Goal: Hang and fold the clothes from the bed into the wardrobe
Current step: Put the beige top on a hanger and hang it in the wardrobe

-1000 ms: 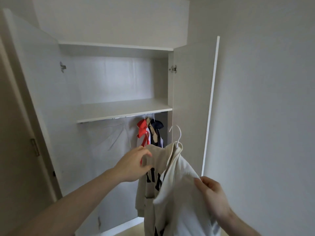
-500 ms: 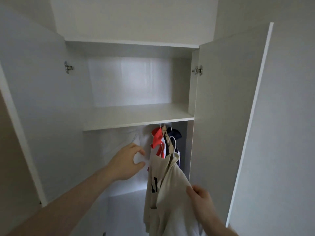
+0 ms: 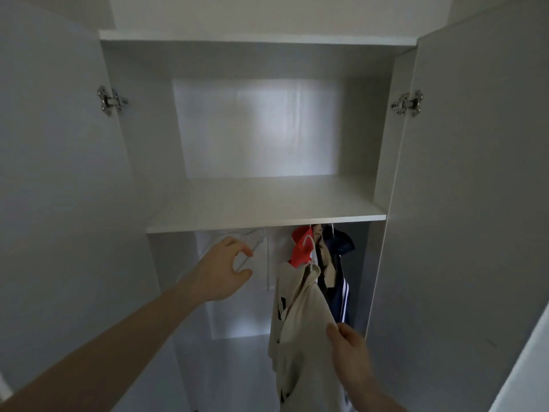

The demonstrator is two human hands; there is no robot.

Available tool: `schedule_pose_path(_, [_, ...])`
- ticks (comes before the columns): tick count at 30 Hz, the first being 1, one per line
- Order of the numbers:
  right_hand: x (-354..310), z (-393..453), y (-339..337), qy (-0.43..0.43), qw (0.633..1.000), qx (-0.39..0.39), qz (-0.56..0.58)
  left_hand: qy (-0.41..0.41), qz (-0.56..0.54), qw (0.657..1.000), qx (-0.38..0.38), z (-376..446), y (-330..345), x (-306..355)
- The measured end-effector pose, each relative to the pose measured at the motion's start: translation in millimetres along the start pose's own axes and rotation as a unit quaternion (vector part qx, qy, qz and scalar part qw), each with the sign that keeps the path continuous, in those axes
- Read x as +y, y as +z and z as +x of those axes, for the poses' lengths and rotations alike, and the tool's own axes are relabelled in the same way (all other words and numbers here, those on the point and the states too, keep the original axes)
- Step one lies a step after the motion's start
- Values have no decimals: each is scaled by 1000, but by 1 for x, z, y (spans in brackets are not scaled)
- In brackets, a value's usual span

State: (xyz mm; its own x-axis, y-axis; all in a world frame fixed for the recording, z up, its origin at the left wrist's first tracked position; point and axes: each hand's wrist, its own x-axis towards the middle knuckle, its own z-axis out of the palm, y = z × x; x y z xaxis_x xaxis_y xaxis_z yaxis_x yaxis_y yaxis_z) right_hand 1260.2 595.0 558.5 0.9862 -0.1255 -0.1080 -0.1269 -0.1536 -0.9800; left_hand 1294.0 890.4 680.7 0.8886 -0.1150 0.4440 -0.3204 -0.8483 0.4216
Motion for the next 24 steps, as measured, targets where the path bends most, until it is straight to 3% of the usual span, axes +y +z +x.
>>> schedule_pose_path(9, [2,65,39,11,999,37,-36,-11,31,999,36,97,-6,-47])
schedule_pose_path(24, [5,147,113,35,991,115,-59,-101,64,982,-144,208,9,-124])
